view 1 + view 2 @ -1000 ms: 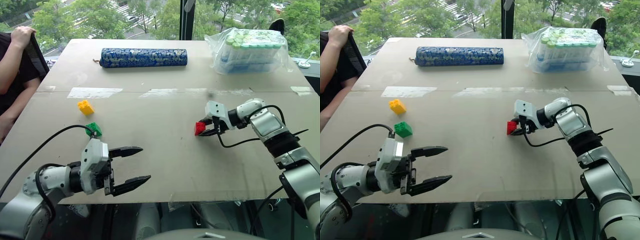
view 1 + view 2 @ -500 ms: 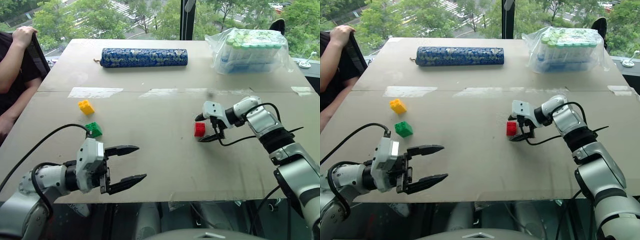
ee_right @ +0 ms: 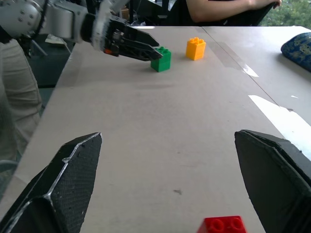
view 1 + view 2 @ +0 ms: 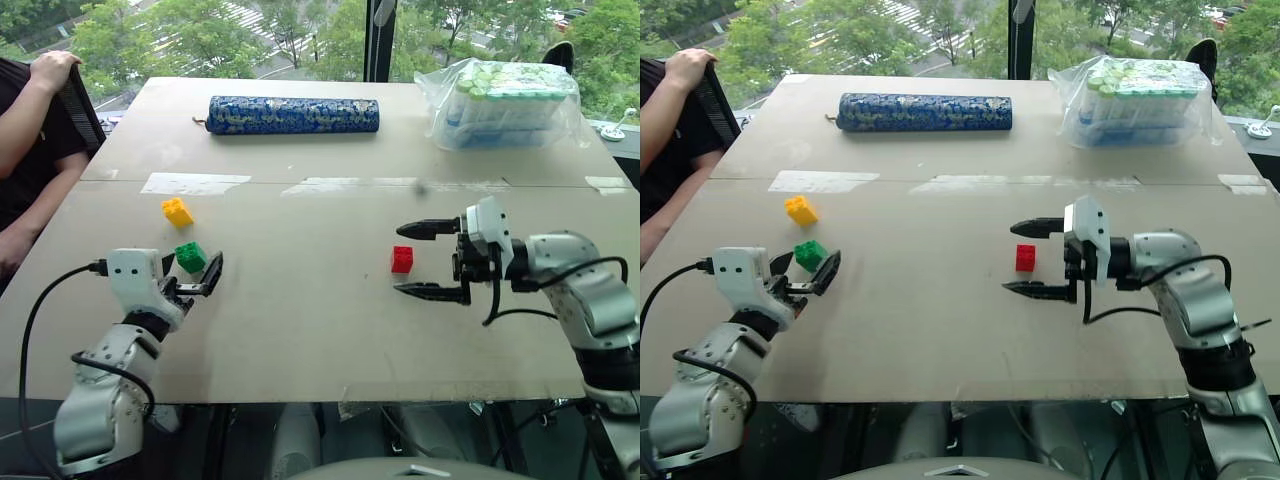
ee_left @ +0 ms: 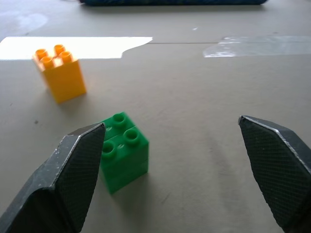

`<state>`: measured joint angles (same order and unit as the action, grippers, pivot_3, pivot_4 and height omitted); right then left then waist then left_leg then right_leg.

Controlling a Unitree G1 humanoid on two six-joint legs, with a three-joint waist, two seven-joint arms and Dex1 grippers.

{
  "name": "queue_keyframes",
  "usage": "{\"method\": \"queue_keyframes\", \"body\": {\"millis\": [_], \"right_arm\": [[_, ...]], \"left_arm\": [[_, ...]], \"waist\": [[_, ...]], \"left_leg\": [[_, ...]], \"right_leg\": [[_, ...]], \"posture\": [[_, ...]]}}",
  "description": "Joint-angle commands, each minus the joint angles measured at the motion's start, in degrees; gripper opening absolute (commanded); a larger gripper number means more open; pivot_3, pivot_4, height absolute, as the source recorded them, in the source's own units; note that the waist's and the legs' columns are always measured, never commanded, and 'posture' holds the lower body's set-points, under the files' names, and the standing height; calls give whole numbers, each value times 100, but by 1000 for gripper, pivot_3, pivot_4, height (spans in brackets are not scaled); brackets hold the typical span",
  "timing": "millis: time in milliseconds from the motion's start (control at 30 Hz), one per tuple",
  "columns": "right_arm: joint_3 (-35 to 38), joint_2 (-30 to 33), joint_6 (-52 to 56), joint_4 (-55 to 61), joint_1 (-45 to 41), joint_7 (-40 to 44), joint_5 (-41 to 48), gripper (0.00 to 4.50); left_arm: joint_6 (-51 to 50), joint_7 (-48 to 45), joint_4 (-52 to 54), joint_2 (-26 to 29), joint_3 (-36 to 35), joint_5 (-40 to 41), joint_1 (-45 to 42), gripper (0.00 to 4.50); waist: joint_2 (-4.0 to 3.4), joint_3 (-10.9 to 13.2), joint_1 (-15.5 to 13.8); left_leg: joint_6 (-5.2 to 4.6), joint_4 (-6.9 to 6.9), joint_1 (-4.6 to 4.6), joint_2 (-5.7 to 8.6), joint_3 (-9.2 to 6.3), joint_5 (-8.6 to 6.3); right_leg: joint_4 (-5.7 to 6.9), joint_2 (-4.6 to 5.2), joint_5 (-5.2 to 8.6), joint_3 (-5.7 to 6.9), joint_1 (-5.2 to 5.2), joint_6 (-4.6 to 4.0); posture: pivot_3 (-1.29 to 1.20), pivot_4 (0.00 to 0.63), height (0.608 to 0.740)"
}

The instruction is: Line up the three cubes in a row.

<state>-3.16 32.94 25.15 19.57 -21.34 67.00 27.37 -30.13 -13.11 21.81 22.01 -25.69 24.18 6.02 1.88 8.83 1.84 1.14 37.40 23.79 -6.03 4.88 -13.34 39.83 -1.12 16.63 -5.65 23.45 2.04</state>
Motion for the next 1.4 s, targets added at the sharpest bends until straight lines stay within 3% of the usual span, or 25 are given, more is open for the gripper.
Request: {"method": "queue_keyframes", "body": {"millis": [33,300,533,700,867,933,1000,1200,1400], "right_arm": [[337,239,60,607,147,-139,312,4488],[385,512,31,609,180,-277,396,4488],[431,699,8,613,205,-327,466,4500],[498,748,54,775,355,-523,506,4500],[904,830,261,1116,873,-987,661,4500],[1040,885,272,1313,1158,-1162,604,4500],[1427,903,342,1595,1663,-1290,791,4500],[2180,1106,305,2047,2872,-1210,1035,4500],[2461,1256,206,2117,3351,-1185,1068,4500]], "left_arm": [[-131,773,306,-211,131,-405,-254,4500],[-204,1323,-246,-492,419,-809,-899,4500],[-108,1342,-362,-417,459,-1079,-900,1356],[193,399,-419,-93,370,-639,-819,1324],[171,-2749,-586,1023,1064,601,-1212,1324],[311,-3831,-978,1405,1512,685,-1584,1324],[780,-4883,-1878,1599,2301,259,-2379,1324],[2426,-6714,-4474,1289,3686,-825,-4300,1324],[3420,-7355,-6011,837,3961,-1275,-5215,1324]], "waist": [[2,-1,5],[10,-6,3],[11,-6,14],[11,-6,13],[12,-5,-74],[10,-6,-112],[7,-7,-132],[6,-7,-144],[6,-6,-64]], "left_leg": [[0,0,0,2,-4,0],[0,1,-3,7,-23,0],[0,0,-1,7,-26,0],[1,0,-2,7,-28,0],[1,-1,3,7,-34,1],[2,0,1,9,-33,1],[1,0,0,12,-32,1],[0,1,8,27,-46,0],[-1,0,7,33,-77,0]], "right_leg": [[0,-1,0,0,-1,0],[-3,-4,0,8,-12,-1],[-5,-4,0,10,-13,-1],[-4,-4,0,11,-14,-1],[-6,-1,2,25,-13,-2],[-6,-1,2,27,-14,-2],[-6,1,3,26,-14,-2],[-15,-1,5,28,-19,1],[-14,-12,5,19,-20,3]], "posture": [[0,150,740],[0,150,740],[0,150,740],[0,150,740],[0,150,740],[0,150,740],[0,150,740],[0,150,740],[0,150,740]]}}
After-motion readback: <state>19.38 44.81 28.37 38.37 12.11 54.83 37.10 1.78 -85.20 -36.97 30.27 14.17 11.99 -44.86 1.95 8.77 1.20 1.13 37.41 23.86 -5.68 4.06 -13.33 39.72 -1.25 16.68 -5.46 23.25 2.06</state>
